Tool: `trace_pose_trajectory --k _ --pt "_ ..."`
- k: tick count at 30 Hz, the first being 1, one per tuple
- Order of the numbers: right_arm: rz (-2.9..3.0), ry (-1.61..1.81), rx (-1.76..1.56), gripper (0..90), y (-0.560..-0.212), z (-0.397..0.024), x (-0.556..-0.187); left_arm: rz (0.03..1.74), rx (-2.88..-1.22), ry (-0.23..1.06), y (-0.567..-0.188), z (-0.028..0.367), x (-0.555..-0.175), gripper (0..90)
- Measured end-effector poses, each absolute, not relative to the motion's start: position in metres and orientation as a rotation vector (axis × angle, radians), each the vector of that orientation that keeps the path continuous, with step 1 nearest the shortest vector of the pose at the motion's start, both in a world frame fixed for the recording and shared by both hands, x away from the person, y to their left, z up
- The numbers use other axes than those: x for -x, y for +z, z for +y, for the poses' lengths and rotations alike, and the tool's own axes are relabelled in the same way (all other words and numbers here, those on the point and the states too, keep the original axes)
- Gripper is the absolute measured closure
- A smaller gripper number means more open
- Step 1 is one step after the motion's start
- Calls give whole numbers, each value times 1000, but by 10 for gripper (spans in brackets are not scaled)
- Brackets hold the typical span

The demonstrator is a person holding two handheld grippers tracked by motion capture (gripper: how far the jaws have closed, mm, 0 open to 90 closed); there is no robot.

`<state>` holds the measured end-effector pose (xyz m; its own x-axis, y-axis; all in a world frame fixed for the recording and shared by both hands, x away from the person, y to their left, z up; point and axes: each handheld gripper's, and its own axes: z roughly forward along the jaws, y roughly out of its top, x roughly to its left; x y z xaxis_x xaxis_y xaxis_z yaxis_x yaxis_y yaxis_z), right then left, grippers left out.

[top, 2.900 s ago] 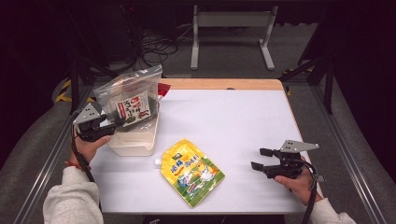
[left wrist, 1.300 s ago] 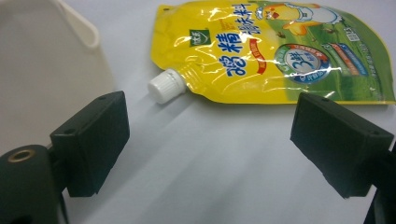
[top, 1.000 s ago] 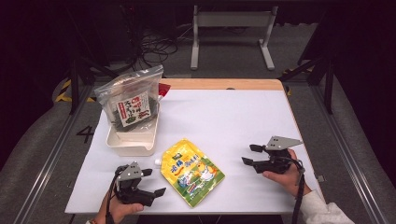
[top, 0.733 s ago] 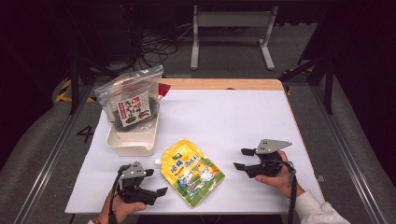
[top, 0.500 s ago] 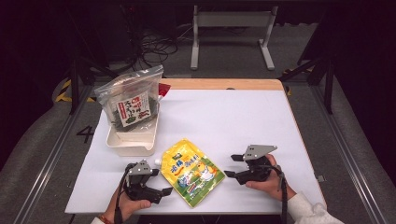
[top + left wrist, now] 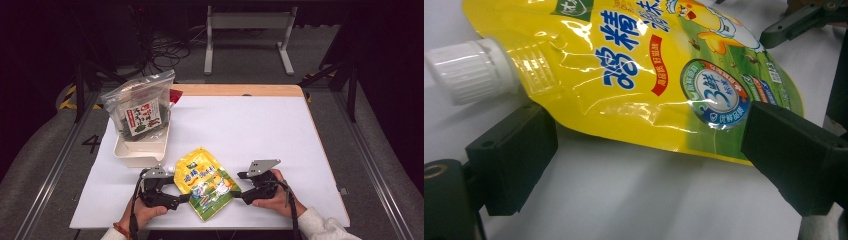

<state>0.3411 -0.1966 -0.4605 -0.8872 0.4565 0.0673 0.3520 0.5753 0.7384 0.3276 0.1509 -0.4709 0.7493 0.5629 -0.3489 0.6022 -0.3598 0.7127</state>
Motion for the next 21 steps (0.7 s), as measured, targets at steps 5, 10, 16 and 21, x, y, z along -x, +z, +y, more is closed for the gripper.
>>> trace_pose_trajectory --k 5,10,16,21 --pt "2689 1141 -655 241 -460 -190 -338 835 -2038 -135 -471 138 -334 76" --pt "2680 1089 -600 241 -460 -186 -334 854 -2018 -107 -470 130 -344 141" --pt "2683 1107 -535 347 -459 -186 -331 860 -1945 -87 -466 132 -349 436" --pt "2680 1118 -543 372 -458 -188 -330 787 -1950 -8 -456 128 -345 722"
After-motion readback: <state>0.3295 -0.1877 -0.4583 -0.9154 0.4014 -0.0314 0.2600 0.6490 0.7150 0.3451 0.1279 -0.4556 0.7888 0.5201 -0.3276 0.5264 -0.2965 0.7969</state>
